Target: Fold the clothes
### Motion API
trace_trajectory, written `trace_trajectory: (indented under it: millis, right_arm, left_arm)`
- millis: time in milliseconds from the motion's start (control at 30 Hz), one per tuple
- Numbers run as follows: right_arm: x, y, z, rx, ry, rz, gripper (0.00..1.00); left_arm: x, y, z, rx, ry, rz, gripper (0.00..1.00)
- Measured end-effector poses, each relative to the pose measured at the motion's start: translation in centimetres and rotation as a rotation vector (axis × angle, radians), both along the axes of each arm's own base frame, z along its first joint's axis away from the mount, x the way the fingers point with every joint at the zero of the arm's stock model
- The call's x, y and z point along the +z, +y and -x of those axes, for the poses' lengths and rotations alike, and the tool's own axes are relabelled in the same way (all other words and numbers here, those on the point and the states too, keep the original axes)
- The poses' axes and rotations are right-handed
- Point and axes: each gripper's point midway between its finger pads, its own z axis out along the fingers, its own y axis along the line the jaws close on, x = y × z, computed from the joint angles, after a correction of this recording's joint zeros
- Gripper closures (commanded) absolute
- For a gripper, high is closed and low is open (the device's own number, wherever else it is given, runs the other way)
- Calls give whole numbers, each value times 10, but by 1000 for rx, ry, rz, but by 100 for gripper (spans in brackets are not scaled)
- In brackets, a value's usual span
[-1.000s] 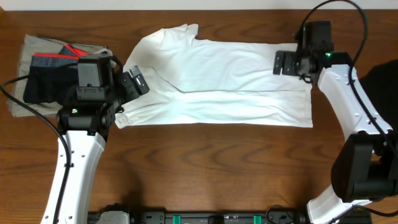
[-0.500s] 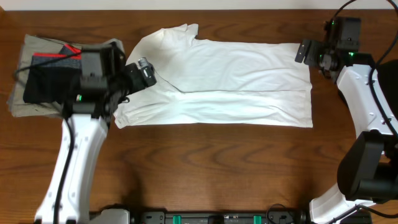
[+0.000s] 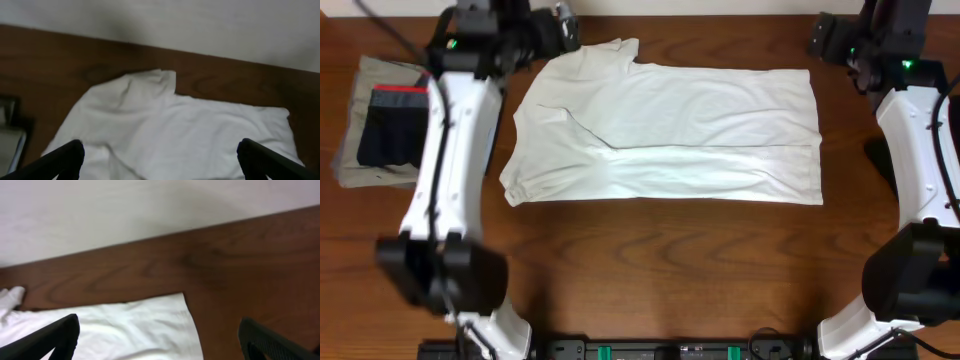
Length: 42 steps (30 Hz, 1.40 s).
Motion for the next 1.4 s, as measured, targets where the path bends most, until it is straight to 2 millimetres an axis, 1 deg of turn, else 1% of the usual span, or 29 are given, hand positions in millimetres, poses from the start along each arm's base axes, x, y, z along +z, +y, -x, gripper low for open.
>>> trace_trajectory:
  millis: [67, 133, 167, 233, 300, 333, 433, 533, 600, 700, 833, 900, 1000, 1067, 1167, 1400]
  right_arm:
    - [-4, 1, -5, 5, -3, -7, 1]
    - [-15, 1, -12, 7, 4, -16, 1]
    - [-24, 2, -15, 6, 15, -22, 1]
    - [-47, 2, -23, -1, 47, -46, 1]
    - [-76, 2, -28, -12, 92, -66, 1]
    - [-87, 2, -30, -15, 108, -72, 1]
    - [-126, 2, -34, -25, 171, -89, 1]
    - [-156, 4, -34, -23, 221, -103, 1]
    - [-167, 7, -36, -10, 233, -116, 1]
    - [-177, 11, -38, 6, 238, -133, 1]
    - [-184, 14, -39, 18, 244, -146, 1]
    - [-186, 15, -39, 21, 247, -148, 1]
    - [-186, 16, -39, 25, 247, -150, 1]
    - [-187, 17, -38, 26, 254, -153, 1]
    - [-190, 17, -34, 27, 274, -155, 1]
    - [-193, 18, -29, 27, 297, -157, 1]
  left_arm:
    - [-16, -8, -21, -29, -16, -19, 1]
    - [-36, -16, -40, -64, -35, -42, 1]
    - [-46, -21, -49, -82, -48, -54, 1]
    - [-62, -31, -71, -109, -100, -75, 1]
    - [-72, -37, -87, -115, -148, -95, 0]
    - [-75, -39, -95, -114, -174, -107, 2]
    - [-78, -41, -111, -96, -237, -130, 3]
    - [-80, -34, -120, -72, -263, -146, 3]
    - [-87, -25, -123, -55, -253, -151, 3]
    - [-104, -9, -127, -29, -227, -154, 2]
    - [-142, 8, -131, -3, -160, -156, 3]
    - [-158, 10, -131, -2, -131, -157, 3]
    - [-175, 9, -130, -4, -104, -157, 3]
    - [-180, 8, -130, -5, -98, -156, 2]
    - [-179, 9, -132, -3, -104, -156, 3]
    - [-180, 23, -132, 18, -98, -157, 2]
